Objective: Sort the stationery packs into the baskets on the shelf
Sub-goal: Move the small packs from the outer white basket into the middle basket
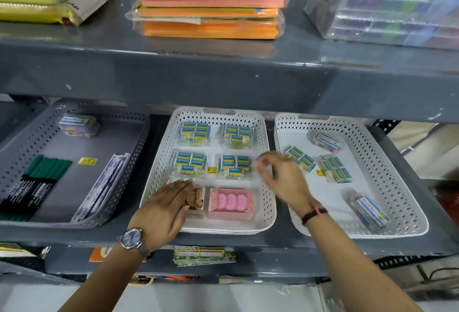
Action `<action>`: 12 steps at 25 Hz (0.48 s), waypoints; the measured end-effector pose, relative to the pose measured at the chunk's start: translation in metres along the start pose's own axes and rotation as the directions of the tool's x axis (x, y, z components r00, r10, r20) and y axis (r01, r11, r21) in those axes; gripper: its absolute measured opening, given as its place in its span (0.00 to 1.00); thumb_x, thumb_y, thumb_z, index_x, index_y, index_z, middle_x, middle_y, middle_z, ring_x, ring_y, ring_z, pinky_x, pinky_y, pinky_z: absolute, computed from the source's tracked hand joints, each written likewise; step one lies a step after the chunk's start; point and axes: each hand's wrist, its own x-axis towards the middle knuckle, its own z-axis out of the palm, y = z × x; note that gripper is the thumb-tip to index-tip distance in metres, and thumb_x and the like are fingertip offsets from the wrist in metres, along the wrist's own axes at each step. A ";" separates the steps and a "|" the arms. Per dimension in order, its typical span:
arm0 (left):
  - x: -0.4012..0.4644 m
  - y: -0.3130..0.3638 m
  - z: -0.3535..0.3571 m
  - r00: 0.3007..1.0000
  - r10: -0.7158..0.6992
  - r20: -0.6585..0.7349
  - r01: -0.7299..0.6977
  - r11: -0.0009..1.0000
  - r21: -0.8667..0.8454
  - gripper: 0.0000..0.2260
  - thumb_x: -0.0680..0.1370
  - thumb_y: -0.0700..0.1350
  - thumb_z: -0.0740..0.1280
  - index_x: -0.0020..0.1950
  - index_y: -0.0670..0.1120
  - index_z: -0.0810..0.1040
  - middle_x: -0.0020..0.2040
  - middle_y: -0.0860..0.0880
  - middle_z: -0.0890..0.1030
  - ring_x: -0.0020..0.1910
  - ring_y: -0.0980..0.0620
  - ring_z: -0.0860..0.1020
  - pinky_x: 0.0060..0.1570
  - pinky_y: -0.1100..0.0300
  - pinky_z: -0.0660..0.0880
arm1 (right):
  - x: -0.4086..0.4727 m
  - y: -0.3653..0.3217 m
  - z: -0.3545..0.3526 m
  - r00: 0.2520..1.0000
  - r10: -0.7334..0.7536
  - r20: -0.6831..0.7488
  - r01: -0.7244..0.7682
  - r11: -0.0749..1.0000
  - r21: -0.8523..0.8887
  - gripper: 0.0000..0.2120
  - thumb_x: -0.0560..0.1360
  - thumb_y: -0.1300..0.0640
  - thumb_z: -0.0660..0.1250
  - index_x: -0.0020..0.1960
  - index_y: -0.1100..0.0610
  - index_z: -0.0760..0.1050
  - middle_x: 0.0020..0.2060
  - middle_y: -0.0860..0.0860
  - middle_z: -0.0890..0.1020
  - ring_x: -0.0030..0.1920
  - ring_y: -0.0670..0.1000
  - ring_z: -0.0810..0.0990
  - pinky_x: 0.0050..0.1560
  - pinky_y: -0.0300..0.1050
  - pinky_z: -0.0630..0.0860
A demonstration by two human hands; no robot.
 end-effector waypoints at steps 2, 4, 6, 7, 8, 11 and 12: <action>0.001 0.000 -0.001 1.000 0.003 0.002 -0.003 1.000 0.007 0.24 0.81 0.52 0.42 0.61 0.41 0.71 0.56 0.41 0.81 0.58 0.50 0.72 0.68 0.63 0.55 | 0.016 0.037 -0.011 0.962 0.135 -0.239 -0.169 0.978 -0.126 0.09 0.76 0.59 0.62 0.50 0.63 0.78 0.48 0.61 0.82 0.48 0.61 0.80 0.46 0.50 0.76; 0.000 0.000 -0.001 1.000 0.001 0.013 -0.001 1.000 0.015 0.25 0.81 0.52 0.42 0.61 0.41 0.72 0.56 0.41 0.81 0.59 0.50 0.70 0.68 0.64 0.53 | 0.026 0.076 -0.012 0.932 0.357 -0.068 -0.359 0.872 -0.334 0.16 0.76 0.56 0.61 0.61 0.63 0.72 0.60 0.64 0.76 0.60 0.64 0.74 0.58 0.55 0.73; 0.000 -0.001 0.000 1.000 -0.009 0.029 0.008 1.000 0.018 0.25 0.81 0.52 0.42 0.62 0.41 0.73 0.57 0.42 0.81 0.59 0.50 0.72 0.68 0.64 0.53 | 0.027 0.102 -0.006 0.864 0.487 0.130 -0.366 0.783 -0.502 0.23 0.76 0.52 0.61 0.67 0.61 0.65 0.67 0.63 0.70 0.67 0.63 0.68 0.69 0.58 0.64; -0.001 -0.001 0.000 0.999 -0.015 0.037 0.014 1.000 0.021 0.26 0.81 0.52 0.42 0.61 0.41 0.73 0.57 0.42 0.81 0.59 0.49 0.74 0.69 0.64 0.53 | 0.028 0.109 -0.002 0.860 0.487 0.152 -0.349 0.779 -0.520 0.24 0.76 0.51 0.61 0.67 0.61 0.64 0.67 0.62 0.70 0.67 0.62 0.68 0.70 0.59 0.62; -0.001 -0.001 0.000 0.999 -0.020 0.040 0.019 0.999 0.026 0.26 0.81 0.52 0.41 0.61 0.41 0.74 0.57 0.42 0.81 0.58 0.47 0.76 0.69 0.64 0.53 | 0.029 0.112 0.000 0.875 0.464 0.139 -0.338 0.791 -0.510 0.23 0.76 0.50 0.61 0.66 0.61 0.65 0.65 0.62 0.72 0.65 0.63 0.71 0.70 0.60 0.62; -0.001 -0.001 0.000 0.999 -0.023 0.041 0.021 0.999 0.031 0.26 0.81 0.52 0.41 0.61 0.41 0.74 0.56 0.42 0.81 0.57 0.46 0.78 0.68 0.64 0.53 | 0.036 0.109 -0.006 0.888 0.452 0.086 -0.360 0.799 -0.482 0.19 0.75 0.51 0.62 0.61 0.62 0.67 0.57 0.63 0.77 0.57 0.64 0.76 0.64 0.59 0.69; -0.001 -0.001 0.000 0.999 -0.023 0.040 0.022 0.999 0.029 0.26 0.81 0.52 0.41 0.61 0.41 0.73 0.56 0.42 0.81 0.57 0.47 0.77 0.68 0.64 0.53 | 0.037 0.106 -0.009 0.881 0.472 0.047 -0.407 0.803 -0.435 0.19 0.75 0.52 0.62 0.60 0.62 0.68 0.56 0.64 0.77 0.55 0.64 0.77 0.62 0.58 0.71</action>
